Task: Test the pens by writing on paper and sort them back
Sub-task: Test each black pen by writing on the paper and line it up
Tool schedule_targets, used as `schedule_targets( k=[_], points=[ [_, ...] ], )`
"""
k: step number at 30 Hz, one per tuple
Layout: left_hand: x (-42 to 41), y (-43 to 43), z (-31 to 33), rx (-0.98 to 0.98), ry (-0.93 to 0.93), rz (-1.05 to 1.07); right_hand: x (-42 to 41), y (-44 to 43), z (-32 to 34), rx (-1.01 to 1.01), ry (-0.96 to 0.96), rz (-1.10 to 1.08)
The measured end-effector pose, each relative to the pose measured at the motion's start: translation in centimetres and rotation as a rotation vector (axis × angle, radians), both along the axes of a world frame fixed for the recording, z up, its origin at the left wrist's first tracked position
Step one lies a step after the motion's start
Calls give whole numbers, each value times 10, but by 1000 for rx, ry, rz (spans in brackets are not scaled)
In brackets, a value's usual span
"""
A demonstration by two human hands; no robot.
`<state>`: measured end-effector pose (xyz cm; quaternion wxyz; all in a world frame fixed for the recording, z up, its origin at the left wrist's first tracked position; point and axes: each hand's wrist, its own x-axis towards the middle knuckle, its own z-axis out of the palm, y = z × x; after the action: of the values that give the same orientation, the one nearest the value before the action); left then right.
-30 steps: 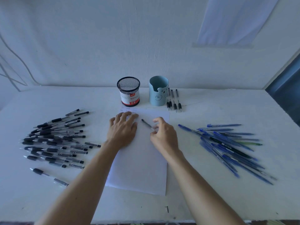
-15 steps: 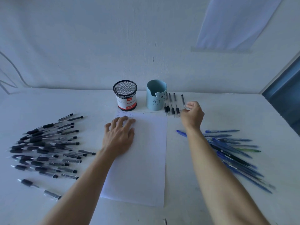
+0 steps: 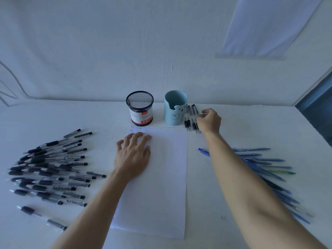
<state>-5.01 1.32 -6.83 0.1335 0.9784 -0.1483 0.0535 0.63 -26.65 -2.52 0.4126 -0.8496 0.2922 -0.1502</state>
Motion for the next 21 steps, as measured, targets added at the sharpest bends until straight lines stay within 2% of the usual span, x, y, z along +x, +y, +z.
schedule_targets(
  k=[10, 15, 19, 21],
  points=[
    [-2, -1, 4, 5, 20, -2, -14, 4, 10, 2, 29, 101],
    [-2, 0, 9, -44, 56, -2, -39, 33, 13, -110, -103, 103],
    [0, 3, 12, -189, 118, 39, -77, 77, 0, -145, -198, 264],
    [2, 6, 18, -243, 165, 45, -97, 95, -9, -212, -157, 401]
  ],
)
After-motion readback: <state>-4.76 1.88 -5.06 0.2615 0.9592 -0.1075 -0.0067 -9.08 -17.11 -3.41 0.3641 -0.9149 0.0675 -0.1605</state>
